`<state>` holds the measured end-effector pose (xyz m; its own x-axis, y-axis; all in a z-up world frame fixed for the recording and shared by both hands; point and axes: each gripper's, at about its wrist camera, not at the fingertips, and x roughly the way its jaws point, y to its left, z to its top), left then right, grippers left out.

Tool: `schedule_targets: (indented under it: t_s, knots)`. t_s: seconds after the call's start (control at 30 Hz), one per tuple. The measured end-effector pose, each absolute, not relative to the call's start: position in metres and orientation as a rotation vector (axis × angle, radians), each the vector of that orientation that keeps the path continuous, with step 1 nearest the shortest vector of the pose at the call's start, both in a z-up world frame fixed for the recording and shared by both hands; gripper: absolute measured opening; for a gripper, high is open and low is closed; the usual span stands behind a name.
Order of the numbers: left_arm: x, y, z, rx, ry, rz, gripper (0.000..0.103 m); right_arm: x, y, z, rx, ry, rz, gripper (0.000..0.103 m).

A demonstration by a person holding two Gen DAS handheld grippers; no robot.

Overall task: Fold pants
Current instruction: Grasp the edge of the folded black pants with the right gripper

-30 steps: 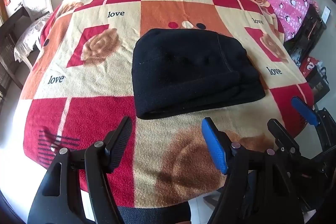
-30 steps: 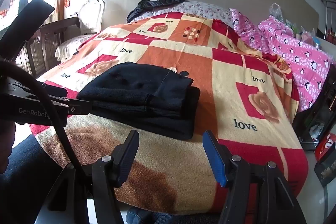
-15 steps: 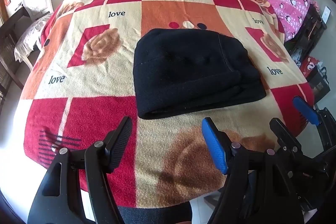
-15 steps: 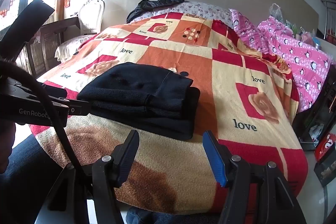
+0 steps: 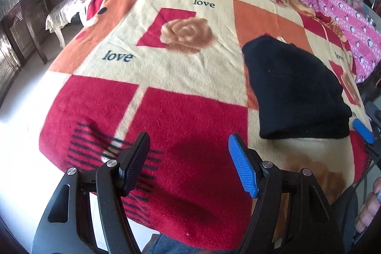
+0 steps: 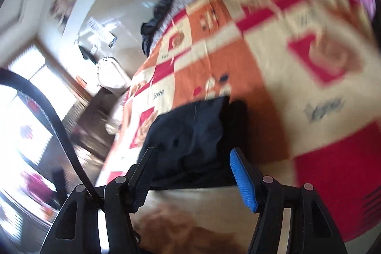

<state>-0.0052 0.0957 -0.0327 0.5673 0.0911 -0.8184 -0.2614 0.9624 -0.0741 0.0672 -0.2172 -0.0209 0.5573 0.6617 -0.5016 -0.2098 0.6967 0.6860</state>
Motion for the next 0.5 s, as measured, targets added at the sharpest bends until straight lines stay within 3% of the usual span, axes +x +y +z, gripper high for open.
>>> schedule_targets:
  t_s: [0.2,0.27,0.43,0.5]
  knots:
    - [0.002,0.104,-0.05,-0.237,1.003,0.221,0.069,0.069,-0.204,-0.05,0.766,0.852,0.497,0.061]
    - [0.001,0.103,-0.05,-0.235,0.996,0.223,0.069,0.074,-0.203,-0.051,0.803,0.83,0.497,0.067]
    - [0.001,0.103,-0.05,-0.213,1.002,0.223,0.069,0.093,-0.187,-0.044,0.806,0.775,0.531,0.068]
    - [0.002,0.105,-0.051,-0.214,1.002,0.22,0.069,0.095,-0.182,-0.038,0.721,0.768,0.501,0.06]
